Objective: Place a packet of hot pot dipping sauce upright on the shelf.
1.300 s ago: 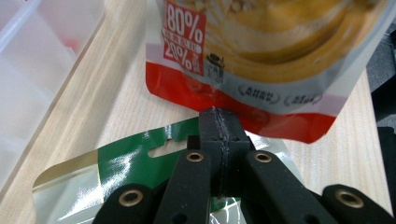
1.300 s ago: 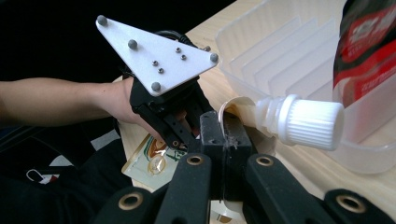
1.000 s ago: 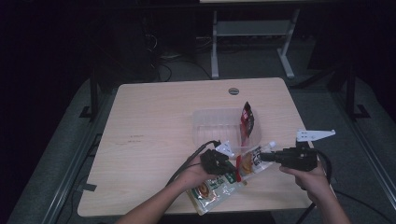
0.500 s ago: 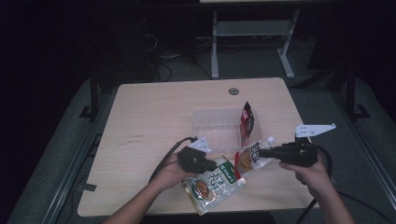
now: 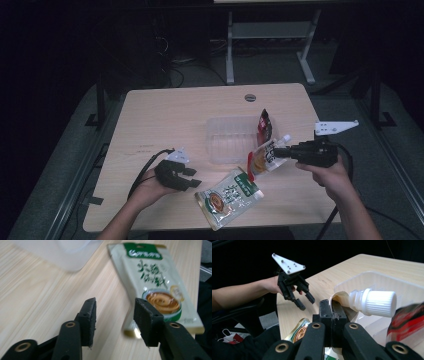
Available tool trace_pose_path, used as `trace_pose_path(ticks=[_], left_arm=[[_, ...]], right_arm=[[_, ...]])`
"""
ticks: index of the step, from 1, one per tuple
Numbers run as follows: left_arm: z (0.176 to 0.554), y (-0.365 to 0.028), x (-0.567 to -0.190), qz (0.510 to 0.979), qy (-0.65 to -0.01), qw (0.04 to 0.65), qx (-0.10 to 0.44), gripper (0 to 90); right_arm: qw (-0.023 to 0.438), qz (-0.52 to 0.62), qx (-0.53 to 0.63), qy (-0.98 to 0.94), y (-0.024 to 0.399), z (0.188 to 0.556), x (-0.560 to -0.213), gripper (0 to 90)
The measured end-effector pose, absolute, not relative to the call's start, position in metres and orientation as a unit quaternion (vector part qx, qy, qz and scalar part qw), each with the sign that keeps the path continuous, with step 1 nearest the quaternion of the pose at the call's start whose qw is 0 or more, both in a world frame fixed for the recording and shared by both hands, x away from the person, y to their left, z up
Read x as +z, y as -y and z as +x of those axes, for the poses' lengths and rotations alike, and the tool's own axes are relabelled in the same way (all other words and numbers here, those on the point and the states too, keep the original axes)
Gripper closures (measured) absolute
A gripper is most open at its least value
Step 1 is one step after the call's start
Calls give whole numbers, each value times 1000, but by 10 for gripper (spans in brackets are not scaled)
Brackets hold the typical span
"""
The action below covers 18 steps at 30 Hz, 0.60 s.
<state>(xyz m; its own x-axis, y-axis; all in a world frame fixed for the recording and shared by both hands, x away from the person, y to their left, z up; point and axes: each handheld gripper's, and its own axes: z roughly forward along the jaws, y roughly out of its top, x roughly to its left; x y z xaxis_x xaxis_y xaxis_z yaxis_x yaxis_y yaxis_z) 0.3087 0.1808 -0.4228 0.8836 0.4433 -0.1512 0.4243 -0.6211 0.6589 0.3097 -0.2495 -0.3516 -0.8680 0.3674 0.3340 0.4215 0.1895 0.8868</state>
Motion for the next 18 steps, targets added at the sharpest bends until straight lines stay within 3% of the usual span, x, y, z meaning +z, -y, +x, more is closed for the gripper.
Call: trace_pose_path(ticks=[10,18], left_arm=[[298,-227,-434,887,-284,364,17,432],[301,-228,-433,886,-283,367,21,377]], right_arm=[[12,-239,-580,779,238,330,-333,894],[4,-232,-585,777,232,350,-321,894]])
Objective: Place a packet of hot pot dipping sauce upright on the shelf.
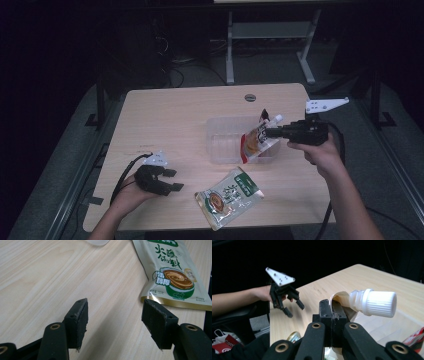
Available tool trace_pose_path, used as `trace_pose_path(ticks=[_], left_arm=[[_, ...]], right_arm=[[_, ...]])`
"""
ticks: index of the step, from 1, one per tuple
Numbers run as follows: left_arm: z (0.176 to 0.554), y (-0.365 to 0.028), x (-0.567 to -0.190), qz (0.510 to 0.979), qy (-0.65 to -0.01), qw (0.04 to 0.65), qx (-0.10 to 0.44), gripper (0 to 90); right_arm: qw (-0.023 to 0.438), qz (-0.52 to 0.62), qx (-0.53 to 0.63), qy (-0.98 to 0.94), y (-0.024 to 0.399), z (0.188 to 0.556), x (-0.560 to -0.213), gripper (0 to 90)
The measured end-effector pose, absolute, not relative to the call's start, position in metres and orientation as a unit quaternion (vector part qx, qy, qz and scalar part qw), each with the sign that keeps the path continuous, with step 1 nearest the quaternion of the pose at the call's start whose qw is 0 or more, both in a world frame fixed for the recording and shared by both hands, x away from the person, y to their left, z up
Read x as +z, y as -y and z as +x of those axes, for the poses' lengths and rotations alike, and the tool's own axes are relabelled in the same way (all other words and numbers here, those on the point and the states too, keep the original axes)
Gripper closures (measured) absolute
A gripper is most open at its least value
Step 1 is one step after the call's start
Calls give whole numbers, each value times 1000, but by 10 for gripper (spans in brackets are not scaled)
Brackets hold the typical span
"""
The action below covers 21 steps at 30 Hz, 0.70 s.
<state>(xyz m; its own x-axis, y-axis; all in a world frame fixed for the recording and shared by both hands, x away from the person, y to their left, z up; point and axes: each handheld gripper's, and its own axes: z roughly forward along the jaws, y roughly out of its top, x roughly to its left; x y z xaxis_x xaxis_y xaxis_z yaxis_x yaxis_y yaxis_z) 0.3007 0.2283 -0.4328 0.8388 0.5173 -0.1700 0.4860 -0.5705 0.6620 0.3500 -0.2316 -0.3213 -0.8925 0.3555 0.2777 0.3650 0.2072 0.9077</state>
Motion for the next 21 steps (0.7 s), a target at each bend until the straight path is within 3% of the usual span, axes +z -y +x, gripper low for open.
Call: trace_pose_path(ticks=[9,21], left_arm=[[302,-231,-432,886,-275,372,27,374],[304,-237,-434,886,-271,374,38,366]], right_arm=[[-11,-241,-589,771,230,377,-311,894],[-20,-266,-573,775,233,398,-327,893]])
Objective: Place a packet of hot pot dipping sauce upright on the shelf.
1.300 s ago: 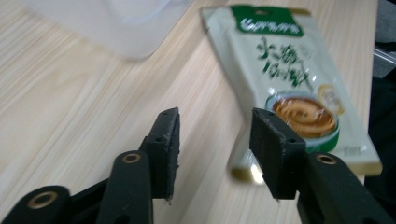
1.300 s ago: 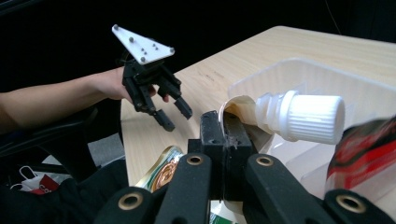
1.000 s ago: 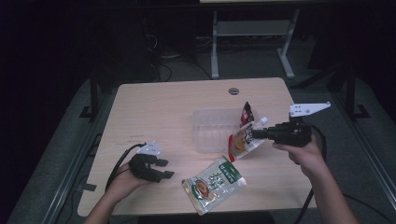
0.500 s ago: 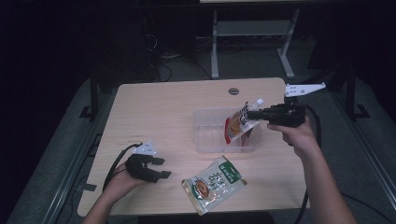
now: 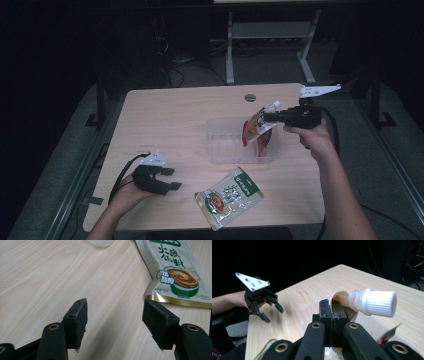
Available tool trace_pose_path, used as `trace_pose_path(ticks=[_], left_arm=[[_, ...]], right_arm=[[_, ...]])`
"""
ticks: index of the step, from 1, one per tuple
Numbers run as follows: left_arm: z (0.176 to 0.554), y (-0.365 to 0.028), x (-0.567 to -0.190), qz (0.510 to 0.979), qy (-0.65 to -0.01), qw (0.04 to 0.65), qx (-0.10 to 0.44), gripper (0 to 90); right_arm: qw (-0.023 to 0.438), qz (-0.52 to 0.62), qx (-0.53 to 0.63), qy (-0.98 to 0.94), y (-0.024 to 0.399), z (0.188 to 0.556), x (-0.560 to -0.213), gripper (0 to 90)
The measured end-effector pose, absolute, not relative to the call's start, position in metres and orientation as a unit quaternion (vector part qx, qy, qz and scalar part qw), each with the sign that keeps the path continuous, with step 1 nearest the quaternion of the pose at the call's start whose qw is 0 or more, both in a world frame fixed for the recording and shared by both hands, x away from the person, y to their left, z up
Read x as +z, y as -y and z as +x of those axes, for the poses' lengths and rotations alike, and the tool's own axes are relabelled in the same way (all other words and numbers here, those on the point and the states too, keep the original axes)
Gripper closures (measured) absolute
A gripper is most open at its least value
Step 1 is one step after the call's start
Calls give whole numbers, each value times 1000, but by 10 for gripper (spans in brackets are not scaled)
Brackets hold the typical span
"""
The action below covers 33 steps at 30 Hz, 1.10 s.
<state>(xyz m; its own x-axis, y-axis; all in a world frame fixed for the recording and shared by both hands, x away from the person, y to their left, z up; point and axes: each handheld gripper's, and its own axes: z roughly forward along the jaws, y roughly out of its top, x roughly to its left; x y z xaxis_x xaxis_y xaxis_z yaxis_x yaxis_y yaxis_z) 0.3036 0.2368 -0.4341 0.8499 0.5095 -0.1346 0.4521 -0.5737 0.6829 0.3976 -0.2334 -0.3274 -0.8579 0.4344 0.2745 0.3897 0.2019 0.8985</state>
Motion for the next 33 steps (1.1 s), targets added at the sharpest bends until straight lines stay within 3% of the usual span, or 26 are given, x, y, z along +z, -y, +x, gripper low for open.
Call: trace_pose_path(ticks=[33], left_arm=[[302,-233,-438,893,-261,365,23,362]], right_arm=[[13,289,514,-807,219,409,-362,889]])
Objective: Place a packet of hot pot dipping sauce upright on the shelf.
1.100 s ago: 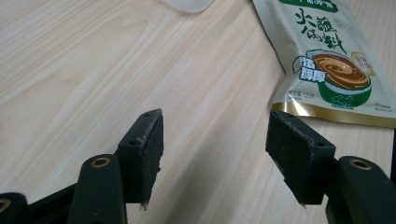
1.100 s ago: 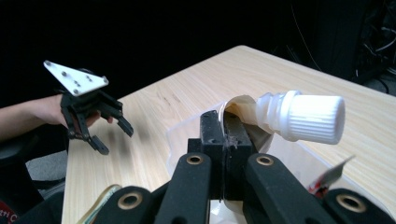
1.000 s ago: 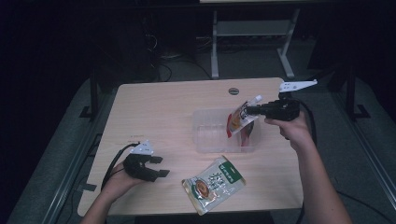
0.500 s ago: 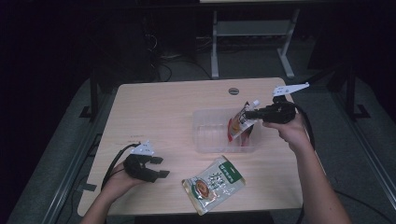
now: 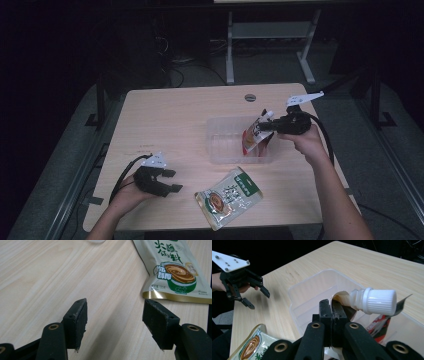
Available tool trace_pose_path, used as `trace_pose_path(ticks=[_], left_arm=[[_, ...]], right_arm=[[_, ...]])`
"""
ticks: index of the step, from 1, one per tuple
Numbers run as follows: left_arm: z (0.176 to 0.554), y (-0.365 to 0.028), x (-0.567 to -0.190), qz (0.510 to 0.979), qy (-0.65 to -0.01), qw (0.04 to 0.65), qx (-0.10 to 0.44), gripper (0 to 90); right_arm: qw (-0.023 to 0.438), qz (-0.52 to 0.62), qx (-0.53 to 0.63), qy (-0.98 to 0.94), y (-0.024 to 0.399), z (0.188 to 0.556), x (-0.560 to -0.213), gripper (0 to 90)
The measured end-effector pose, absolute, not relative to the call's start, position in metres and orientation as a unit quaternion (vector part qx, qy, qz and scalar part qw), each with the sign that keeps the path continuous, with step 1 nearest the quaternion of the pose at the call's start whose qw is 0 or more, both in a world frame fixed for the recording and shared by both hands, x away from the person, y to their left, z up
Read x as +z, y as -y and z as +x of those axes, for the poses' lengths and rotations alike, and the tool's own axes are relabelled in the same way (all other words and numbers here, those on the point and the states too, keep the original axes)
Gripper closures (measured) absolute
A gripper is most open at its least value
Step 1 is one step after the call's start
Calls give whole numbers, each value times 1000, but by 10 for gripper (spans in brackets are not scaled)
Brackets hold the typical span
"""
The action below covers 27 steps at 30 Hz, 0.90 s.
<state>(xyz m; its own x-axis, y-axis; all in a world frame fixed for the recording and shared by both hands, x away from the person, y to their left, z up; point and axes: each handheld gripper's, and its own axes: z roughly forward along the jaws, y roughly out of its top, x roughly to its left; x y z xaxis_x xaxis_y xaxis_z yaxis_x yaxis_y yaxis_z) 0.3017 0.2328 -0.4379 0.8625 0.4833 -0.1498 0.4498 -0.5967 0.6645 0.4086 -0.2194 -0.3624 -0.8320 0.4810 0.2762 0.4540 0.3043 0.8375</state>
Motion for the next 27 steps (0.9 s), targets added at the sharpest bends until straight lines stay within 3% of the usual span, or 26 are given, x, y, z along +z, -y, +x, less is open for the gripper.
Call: trace_pose_path(ticks=[19,27], left_arm=[[301,-229,-441,901,-251,352,14,362],[301,-229,-441,901,-252,352,15,362]], right_arm=[[13,296,482,-825,200,411,-375,872],[14,298,497,-815,203,410,-371,822]])
